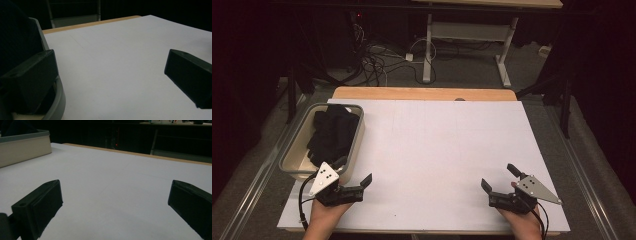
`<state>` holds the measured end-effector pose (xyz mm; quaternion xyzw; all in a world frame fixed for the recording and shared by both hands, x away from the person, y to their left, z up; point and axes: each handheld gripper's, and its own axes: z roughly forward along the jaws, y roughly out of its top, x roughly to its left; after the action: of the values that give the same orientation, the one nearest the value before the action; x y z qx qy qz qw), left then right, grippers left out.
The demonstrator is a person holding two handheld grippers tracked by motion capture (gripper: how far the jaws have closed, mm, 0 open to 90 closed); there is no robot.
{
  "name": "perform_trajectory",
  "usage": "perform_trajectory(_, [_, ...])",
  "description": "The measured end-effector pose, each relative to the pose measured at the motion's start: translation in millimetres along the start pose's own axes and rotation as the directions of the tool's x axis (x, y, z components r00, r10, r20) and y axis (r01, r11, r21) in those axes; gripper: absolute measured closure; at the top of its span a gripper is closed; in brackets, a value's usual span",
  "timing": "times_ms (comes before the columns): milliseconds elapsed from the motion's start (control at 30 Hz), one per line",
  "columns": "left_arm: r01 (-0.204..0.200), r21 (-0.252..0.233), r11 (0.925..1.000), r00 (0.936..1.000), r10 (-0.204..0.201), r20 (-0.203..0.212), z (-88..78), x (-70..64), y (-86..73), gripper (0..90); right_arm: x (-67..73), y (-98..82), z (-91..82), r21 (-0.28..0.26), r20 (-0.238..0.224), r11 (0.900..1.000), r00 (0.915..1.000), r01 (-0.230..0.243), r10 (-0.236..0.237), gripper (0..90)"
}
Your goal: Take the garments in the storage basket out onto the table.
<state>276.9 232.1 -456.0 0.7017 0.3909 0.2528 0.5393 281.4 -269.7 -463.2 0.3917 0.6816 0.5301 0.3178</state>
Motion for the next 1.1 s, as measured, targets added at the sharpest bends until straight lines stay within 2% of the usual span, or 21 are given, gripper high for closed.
perform_trajectory(100, [0.002, -0.003, 1.0, 1.0, -0.002, 0.003, -1.9, -0.8, 1.5, 0.0, 0.6, 1.2, -1.3, -0.008, 0.016, 1.0, 0.9999, 0.002, -0.002, 0.2])
perform_trajectory(267, [0.009, -0.007, 0.9999, 0.9998, -0.009, 0.017, -2.9, -1.0, 3.9, 0.0, 1.2, 2.9, -2.4, 0.007, 0.013, 1.0, 0.9999, 0.001, -0.001, 0.2])
perform_trajectory(533, [0.013, 0.013, 0.9998, 0.9994, -0.013, 0.032, 0.7, -1.1, 4.2, 0.0, 2.6, 1.7, -2.4, 0.017, 0.007, 1.0, 1.0, 0.005, -0.005, 0.2])
perform_trajectory(833, [0.002, 0.029, 0.9996, 0.9987, -0.003, 0.05, 0.9, -2.9, 6.2, 0.0, 2.8, 2.9, -5.1, 0.01, 0.01, 1.0, 0.9999, 0.007, -0.007, 0.2])
perform_trajectory(867, [-0.007, 0.03, 0.9995, 0.998, 0.005, 0.064, 0.3, -2.4, 7.1, 0.0, 2.7, 3.1, -5.4, 0.009, 0.012, 1.0, 0.9999, 0.01, -0.01, 0.1])
perform_trajectory(900, [-0.007, 0.03, 0.9995, 0.998, 0.005, 0.064, 0.3, -2.4, 7.1, 0.0, 2.5, 3.2, -5.6, 0.006, 0.014, 1.0, 0.9999, 0.011, -0.011, 0.2])
perform_trajectory(967, [-0.044, 0.041, 0.9982, 0.9981, 0.042, 0.046, -1.6, -2.4, 9.4, 0.0, 2.0, 3.4, -6.0, 0.005, 0.014, 1.0, 0.9999, 0.01, -0.01, 0.2])
perform_trajectory(1000, [-0.048, 0.042, 0.9979, 0.9982, 0.047, 0.038, -5.3, 0.0, 12.0, 0.0, 2.0, 3.5, -6.2, 0.005, 0.015, 1.0, 0.9999, 0.008, -0.008, 0.2])
perform_trajectory(1100, [-0.04, 0.035, 0.9986, 0.999, 0.039, 0.022, -12.3, 6.6, 15.1, 0.0, 1.9, 3.9, -6.7, 0.003, 0.014, 1.0, 0.9999, 0.006, -0.006, 0.2])
